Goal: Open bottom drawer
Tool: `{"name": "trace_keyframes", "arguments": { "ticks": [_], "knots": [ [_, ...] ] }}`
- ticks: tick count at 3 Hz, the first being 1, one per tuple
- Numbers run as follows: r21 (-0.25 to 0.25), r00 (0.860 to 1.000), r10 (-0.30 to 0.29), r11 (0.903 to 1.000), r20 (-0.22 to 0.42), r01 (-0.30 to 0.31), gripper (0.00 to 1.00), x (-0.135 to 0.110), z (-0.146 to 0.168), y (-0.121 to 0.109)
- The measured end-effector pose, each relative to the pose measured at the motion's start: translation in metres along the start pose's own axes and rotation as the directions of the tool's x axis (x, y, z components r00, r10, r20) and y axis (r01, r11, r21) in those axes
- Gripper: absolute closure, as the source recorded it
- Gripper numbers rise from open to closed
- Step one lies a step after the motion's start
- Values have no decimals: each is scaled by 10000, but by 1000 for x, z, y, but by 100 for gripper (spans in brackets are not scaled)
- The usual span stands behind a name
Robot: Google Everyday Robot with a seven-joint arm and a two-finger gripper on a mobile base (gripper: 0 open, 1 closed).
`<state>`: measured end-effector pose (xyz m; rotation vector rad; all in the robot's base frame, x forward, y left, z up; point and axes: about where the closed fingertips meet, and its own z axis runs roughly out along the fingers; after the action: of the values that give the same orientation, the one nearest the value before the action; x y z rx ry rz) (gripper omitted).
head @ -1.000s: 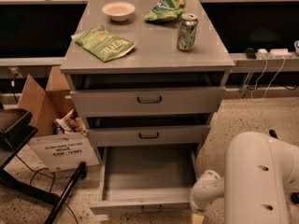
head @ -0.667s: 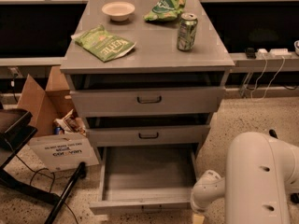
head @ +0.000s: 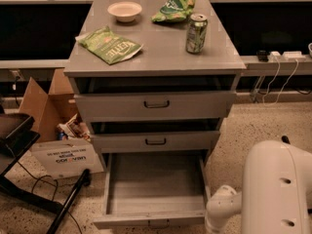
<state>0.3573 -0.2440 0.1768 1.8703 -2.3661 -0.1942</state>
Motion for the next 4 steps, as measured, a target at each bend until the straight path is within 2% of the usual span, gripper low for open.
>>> {"name": "trace_keyframes", "arguments": {
  "ticks": [1,2,3,4],
  "knots": [
    [-39,10000,21,10000,-13,-21,72,1,-1,0],
    [-290,9998,163,9994,-96,-166,95,7,0,10],
    [-591,9970,694,9957,-337,-713,100,25,-1,23],
    [-712,9958,829,9938,-396,-855,100,30,0,30]
  ]
}}
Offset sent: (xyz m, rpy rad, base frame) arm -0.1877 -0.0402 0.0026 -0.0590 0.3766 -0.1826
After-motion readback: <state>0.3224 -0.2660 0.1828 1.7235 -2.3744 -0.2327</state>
